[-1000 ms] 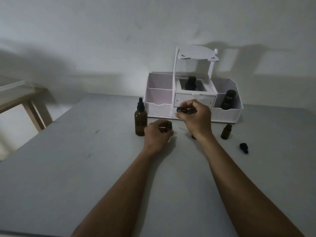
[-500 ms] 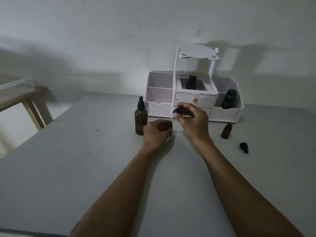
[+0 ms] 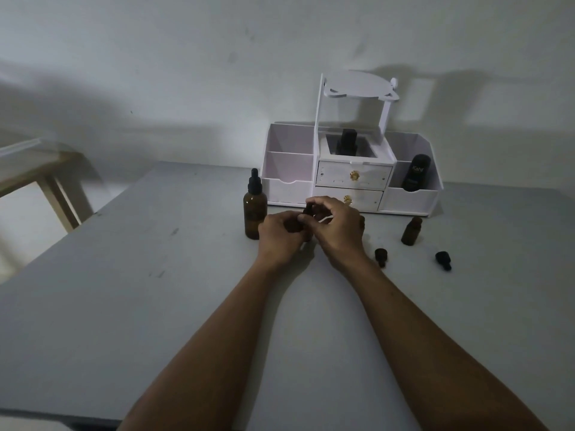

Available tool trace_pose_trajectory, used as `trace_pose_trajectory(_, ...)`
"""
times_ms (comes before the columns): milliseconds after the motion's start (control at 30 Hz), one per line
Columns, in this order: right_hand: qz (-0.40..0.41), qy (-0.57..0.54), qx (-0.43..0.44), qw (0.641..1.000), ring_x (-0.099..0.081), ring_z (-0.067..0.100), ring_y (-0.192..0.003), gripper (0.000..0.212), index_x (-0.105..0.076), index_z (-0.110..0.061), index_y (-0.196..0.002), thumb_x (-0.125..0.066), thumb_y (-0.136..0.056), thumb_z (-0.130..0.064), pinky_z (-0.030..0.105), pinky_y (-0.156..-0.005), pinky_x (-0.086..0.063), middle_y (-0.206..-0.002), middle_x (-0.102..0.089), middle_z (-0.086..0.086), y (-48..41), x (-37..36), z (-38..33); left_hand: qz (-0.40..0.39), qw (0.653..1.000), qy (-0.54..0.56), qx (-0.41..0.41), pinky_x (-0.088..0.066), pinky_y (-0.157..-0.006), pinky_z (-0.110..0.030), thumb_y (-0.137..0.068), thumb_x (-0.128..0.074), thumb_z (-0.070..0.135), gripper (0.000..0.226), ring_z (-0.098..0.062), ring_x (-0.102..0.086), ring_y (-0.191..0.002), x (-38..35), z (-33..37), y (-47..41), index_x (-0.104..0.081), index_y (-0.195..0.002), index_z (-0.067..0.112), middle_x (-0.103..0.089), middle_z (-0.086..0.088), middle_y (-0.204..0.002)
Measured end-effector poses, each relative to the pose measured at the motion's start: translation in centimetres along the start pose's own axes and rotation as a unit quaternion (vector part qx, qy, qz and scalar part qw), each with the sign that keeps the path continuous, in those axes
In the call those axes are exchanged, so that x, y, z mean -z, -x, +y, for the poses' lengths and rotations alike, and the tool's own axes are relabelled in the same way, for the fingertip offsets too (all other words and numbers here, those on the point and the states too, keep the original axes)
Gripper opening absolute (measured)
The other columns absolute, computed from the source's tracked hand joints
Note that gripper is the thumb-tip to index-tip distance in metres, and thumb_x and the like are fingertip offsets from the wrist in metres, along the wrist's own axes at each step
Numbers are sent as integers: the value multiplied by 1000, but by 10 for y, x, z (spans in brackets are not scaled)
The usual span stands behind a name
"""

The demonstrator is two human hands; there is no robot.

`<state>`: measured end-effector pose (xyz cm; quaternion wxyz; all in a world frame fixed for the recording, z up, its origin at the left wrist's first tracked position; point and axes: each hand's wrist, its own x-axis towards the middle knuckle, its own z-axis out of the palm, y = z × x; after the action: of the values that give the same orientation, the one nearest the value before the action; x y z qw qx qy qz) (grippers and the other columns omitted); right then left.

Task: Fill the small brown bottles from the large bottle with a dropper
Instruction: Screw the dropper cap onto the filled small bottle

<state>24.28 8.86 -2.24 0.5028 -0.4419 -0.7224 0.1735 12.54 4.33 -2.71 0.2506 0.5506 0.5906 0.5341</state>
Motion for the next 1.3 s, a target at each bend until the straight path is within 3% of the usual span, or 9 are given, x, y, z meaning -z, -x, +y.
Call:
trace_pose_trajectory(133, 13, -3, 25, 1000, -58, -1, -89, 47, -64, -20, -125, -78, -81, -29, 3, -71, -47, -102, -64, -12, 2, -4, 0, 0, 1000, 4, 7, -56, -64, -14, -81, -72, -2, 20, -2, -71, -72, -2, 2, 2, -76, -95, 11, -74, 6, -82)
trace_pose_trajectory(300, 20, -9, 51, 998, -58, -1, -100, 33, -68, -12, -119, -70, -87, -5, 3, -79, -50, -115, -71, 0, 4, -6, 1, -3, 1000, 13, -6, -54, -72, -10, -82, -73, 3, 30, 1, -69, -80, -1, 2, 4, -75, -111, 11, -75, 5, -98)
trace_pose_trajectory(467, 31, -16, 58, 998, -61, 1, -92, 38, -68, -15, -118, -78, -82, -17, 12, -72, -53, -108, -70, -2, 1, -7, 4, -5, 1000, 3, 4, -61, -84, -31, -80, -74, 4, 25, -5, -73, -82, 1, 0, -1, -78, -103, 14, -77, 3, -92)
trace_pose_trajectory(633, 39, -32, 58, 997, -60, 0, -105, 37, -66, -13, -124, -66, -88, -6, 2, -83, -46, -118, -70, 0, 2, -7, 4, -14, 1000, 13, 1, -54, -73, -9, -84, -73, 3, 33, 3, -66, -80, 0, 2, 3, -73, -116, 11, -73, 6, -99)
trace_pose_trajectory(767, 42, -17, 69, 997, -61, 4, -99, 30, -70, -10, -117, -69, -87, -5, 1, -77, -48, -112, -72, 4, 4, -8, 6, -10, 1000, 14, -4, -53, -72, -9, -83, -73, 3, 33, 8, -66, -77, 0, -1, 1, -73, -115, 10, -74, 7, -97)
trace_pose_trajectory(867, 51, -25, 76, 995, -62, 4, -93, 32, -69, -13, -117, -74, -85, -16, 14, -70, -54, -108, -71, 1, 4, -10, 7, -6, 1000, 5, -10, -59, -85, -24, -81, -73, 2, 31, 1, -70, -84, 1, -2, -2, -75, -110, 12, -77, 1, -99)
trace_pose_trajectory(1000, 48, -41, 65, 996, -62, 4, -105, 35, -66, -12, -123, -66, -88, -8, 9, -82, -50, -117, -70, 1, 4, -11, 7, -14, 1000, 3, 2, -56, -93, -30, -85, -72, 3, 34, -12, -71, -96, 1, -1, -1, -73, -117, 10, -75, -3, -109)
trace_pose_trajectory(1100, 37, -39, 50, 997, -63, 8, -105, 31, -70, -9, -118, -64, -88, -1, 2, -85, -45, -115, -72, 4, 4, -11, 7, -13, 1000, 8, -3, -56, -92, -28, -84, -73, 3, 34, -9, -71, -93, 0, 0, -1, -72, -118, 9, -75, -3, -109)
trace_pose_trajectory(1300, 44, -39, 63, 996, -61, 2, -92, 35, -68, -15, -118, -75, -84, -17, 11, -73, -52, -106, -68, -7, 4, -11, 7, -7, 1000, -6, -14, -59, -79, -21, -79, -73, 1, 26, 1, -70, -78, 2, -1, 0, -77, -103, 13, -75, 6, -89)
